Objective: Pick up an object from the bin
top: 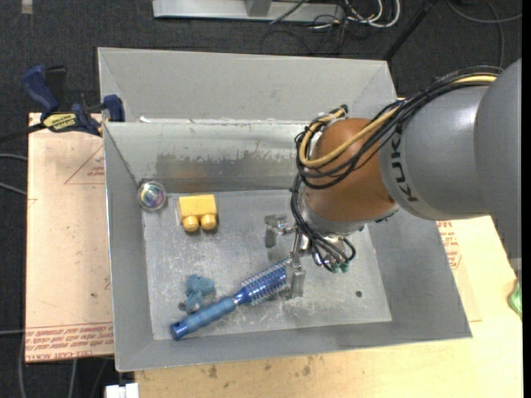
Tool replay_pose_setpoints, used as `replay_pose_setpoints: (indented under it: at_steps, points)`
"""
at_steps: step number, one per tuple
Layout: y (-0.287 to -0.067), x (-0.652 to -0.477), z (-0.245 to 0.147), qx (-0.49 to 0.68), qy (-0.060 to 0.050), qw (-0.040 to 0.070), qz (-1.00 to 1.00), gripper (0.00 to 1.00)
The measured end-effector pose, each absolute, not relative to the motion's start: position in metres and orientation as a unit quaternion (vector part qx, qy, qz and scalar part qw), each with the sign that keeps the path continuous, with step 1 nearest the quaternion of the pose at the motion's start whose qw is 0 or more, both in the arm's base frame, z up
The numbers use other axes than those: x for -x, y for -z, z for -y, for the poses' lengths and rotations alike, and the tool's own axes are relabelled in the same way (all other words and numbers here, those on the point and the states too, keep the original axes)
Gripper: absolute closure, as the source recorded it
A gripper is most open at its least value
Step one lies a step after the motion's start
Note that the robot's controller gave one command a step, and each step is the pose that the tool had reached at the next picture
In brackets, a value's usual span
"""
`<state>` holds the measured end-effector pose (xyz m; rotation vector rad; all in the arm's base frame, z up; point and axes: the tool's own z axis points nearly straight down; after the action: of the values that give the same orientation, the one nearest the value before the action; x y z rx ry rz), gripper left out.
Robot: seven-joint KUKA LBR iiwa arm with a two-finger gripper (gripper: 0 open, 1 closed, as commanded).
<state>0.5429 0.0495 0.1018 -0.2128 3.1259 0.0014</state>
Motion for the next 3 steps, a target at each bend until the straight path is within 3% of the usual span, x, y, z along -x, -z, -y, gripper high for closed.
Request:
replay_pose_setpoints:
  at_steps: [1, 2, 3]
  points:
    - [-0.099, -0.529, -0.048, 0.150, -0.001, 0.000, -0.989, 0.00]
    - [-0.068, -0.526, -0.050, 0.122, -0.001, -0.001, -0.993, 0.00]
    - [-0.070, -0.569, -0.049, 0.071, -0.001, 0.002, -0.997, 0.00]
